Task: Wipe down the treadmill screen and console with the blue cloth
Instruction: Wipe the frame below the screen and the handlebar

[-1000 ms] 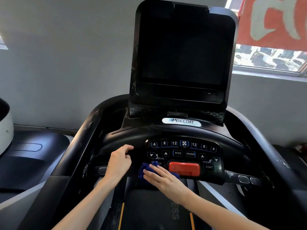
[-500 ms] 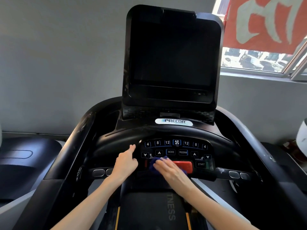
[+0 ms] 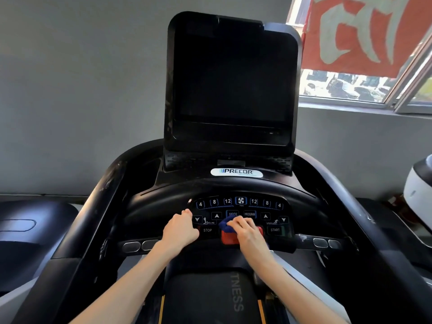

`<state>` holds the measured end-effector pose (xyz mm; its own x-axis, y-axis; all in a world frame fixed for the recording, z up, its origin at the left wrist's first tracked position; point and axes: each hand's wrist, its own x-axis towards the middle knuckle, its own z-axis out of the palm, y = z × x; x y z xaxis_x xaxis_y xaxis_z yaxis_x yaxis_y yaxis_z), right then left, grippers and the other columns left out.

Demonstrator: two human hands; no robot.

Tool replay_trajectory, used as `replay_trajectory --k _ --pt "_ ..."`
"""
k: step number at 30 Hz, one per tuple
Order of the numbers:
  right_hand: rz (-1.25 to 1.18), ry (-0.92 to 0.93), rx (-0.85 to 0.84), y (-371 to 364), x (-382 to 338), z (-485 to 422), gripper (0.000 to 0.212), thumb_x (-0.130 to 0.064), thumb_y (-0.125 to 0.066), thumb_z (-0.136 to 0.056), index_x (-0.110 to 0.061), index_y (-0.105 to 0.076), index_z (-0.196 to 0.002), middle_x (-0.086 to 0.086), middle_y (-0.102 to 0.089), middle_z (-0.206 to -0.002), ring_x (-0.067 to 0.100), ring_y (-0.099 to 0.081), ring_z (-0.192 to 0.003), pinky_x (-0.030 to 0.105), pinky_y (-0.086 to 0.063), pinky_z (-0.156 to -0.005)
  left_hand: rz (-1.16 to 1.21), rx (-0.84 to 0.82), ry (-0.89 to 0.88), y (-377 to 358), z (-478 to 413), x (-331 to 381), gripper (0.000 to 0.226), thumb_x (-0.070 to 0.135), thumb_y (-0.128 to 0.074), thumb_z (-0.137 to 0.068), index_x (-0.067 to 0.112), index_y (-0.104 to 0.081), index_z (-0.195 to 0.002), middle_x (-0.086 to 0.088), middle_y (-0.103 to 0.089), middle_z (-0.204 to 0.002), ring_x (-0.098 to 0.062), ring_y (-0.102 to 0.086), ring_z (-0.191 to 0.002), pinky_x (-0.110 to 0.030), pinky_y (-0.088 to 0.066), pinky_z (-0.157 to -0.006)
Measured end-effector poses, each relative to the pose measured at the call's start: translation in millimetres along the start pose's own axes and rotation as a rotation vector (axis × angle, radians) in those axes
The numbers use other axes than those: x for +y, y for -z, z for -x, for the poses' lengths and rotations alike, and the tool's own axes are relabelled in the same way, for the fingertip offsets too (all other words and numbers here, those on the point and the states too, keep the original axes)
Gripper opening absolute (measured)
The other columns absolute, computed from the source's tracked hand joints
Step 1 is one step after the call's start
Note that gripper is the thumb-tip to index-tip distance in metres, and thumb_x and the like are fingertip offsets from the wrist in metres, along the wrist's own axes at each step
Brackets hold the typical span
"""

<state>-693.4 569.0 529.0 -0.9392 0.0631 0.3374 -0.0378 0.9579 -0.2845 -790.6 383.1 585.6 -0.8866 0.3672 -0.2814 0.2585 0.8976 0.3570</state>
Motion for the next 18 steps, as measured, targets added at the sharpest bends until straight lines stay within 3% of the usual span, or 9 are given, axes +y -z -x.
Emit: replay_trajectory --k 2,6,10,13,16,18 --pt "0.038 -0.071 0.002 10 16 10 0.044 0.008 -0.06 -0.072 -0.012 -0.062 -0.111 0.0 -0.058 -0.108 0.018 -0.048 -0.095 0.034 -0.052 -0.076 0.032 -0.009 -0.003 6 -3 -2 0.049 0.011 -0.049 -0.079 0.008 -0.049 -0.127 -0.011 -0.061 -0.11 -0.028 -0.056 -0.102 -0.031 -0.047 -0.078" --pt "0.088 -0.176 0.06 11 16 7 0.035 0.005 -0.055 -0.077 -0.009 -0.063 -0.107 0.001 -0.058 -0.105 0.025 -0.051 -0.092 0.039 -0.051 -0.078 0.079 -0.041 0.001 15 -7 -1 0.034 0.008 -0.048 -0.077 0.008 -0.059 -0.109 -0.003 -0.055 -0.083 -0.022 -0.048 -0.083 -0.031 -0.048 -0.076" --pt "0.041 -0.054 0.03 -8 -19 -6 0.034 -0.001 -0.053 -0.075 -0.011 -0.064 -0.106 -0.002 -0.059 -0.107 0.018 -0.048 -0.095 0.029 -0.046 -0.084 0.022 0.006 0.028 9 -4 5 0.036 0.014 -0.051 -0.078 0.009 -0.057 -0.113 -0.007 -0.058 -0.092 -0.025 -0.056 -0.085 -0.031 -0.048 -0.07" --pt "0.037 -0.003 0.075 -8 4 8 0.045 0.002 -0.059 -0.069 -0.012 -0.062 -0.112 -0.002 -0.06 -0.113 0.012 -0.042 -0.106 0.029 -0.043 -0.093 -0.015 -0.006 0.003 7 -4 -3 0.052 0.013 -0.049 -0.08 0.013 -0.045 -0.132 -0.01 -0.06 -0.114 -0.028 -0.055 -0.108 -0.032 -0.047 -0.078" --pt "0.024 -0.205 0.155 3 41 34 0.061 0.018 -0.064 -0.064 -0.009 -0.06 -0.118 0.002 -0.059 -0.12 0.019 -0.046 -0.118 0.037 -0.041 -0.102 0.048 -0.081 -0.012 7 -4 -15 0.066 0.011 -0.046 -0.081 0.022 -0.032 -0.145 -0.008 -0.056 -0.124 -0.027 -0.051 -0.116 -0.03 -0.046 -0.089" --pt "-0.096 -0.35 0.223 13 51 30 0.05 0.018 -0.055 -0.076 -0.006 -0.059 -0.12 0.005 -0.057 -0.125 0.026 -0.051 -0.12 0.025 -0.032 -0.104 0.032 -0.097 -0.018 8 -5 -14 0.063 0.013 -0.046 -0.081 0.019 -0.035 -0.142 -0.009 -0.057 -0.121 -0.028 -0.052 -0.113 -0.03 -0.046 -0.087"
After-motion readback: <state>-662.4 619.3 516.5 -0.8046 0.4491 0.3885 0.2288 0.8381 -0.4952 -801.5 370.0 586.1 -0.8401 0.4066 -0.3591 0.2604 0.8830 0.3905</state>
